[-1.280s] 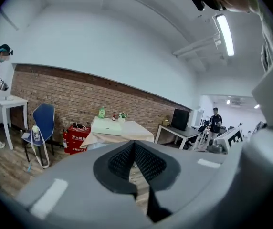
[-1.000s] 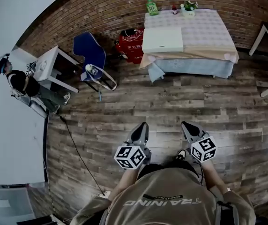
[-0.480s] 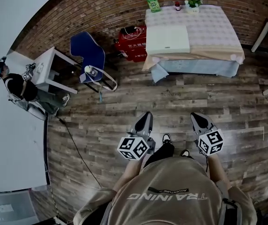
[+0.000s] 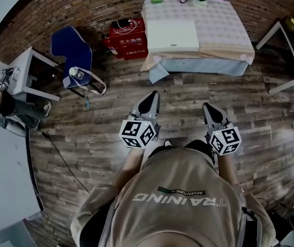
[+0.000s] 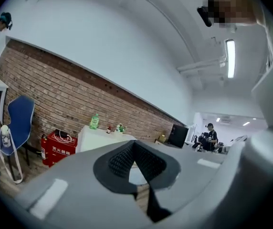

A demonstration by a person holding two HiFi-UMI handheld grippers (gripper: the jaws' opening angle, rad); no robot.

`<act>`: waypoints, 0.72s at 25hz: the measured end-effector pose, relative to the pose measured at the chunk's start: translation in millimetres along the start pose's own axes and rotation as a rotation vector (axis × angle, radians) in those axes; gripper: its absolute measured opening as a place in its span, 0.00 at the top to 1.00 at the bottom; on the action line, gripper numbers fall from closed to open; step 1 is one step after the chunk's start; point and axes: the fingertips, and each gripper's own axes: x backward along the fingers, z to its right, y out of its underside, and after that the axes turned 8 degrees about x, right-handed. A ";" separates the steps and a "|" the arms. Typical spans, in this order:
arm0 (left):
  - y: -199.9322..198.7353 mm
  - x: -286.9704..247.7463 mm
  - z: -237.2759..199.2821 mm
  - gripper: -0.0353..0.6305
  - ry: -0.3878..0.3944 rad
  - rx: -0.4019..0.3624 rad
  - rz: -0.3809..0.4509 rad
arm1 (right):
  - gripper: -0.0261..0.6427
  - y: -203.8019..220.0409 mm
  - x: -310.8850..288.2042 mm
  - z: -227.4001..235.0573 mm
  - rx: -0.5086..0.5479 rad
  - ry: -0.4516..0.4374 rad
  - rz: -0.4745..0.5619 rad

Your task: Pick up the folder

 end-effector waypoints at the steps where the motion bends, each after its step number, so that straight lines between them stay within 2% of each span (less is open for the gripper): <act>1: 0.1 -5.2 -4.9 0.94 0.001 0.007 -0.012 | 0.95 2.2 -3.8 -0.8 -0.022 0.005 -0.008; 7: 6.2 -36.0 -30.8 0.94 -0.006 -0.057 -0.063 | 0.95 -12.6 -34.3 28.5 -0.106 0.011 -0.002; 11: 17.9 -51.8 -49.7 0.94 -0.060 -0.036 -0.087 | 0.94 -15.3 -54.6 52.5 -0.114 -0.015 0.019; 14: 5.3 -62.2 -52.2 0.94 -0.111 -0.072 -0.070 | 0.95 -9.4 -71.8 72.7 -0.097 -0.042 0.010; 18: -21.0 -80.8 -43.6 0.94 -0.161 -0.114 -0.075 | 0.94 -11.5 -86.7 96.0 -0.143 -0.103 0.017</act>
